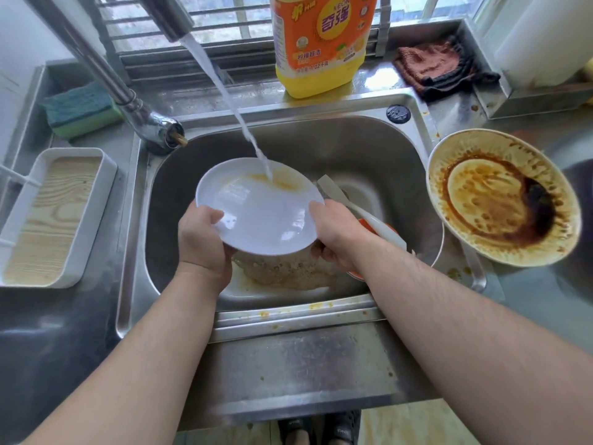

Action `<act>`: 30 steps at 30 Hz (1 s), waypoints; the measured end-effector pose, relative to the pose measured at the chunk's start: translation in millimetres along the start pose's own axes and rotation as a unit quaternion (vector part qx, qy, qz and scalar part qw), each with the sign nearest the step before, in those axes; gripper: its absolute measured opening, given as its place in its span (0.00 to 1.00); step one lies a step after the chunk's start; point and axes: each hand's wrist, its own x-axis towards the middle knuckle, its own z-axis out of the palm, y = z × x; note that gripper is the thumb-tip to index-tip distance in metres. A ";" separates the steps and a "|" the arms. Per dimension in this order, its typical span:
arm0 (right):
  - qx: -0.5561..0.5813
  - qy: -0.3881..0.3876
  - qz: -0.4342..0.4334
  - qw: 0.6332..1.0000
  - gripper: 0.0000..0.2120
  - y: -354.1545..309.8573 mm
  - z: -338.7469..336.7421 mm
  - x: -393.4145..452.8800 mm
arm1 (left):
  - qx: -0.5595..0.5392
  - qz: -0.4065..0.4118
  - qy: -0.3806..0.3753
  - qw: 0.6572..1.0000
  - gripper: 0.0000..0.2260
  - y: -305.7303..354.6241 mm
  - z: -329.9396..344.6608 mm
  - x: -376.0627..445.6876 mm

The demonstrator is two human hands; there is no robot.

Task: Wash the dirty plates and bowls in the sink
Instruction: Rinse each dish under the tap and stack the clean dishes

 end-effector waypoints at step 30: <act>-0.053 -0.012 -0.023 0.998 0.15 -1.2 -1.7 -8.8 | 0.024 0.130 0.069 0.989 0.17 5.9 -2.3 -2.1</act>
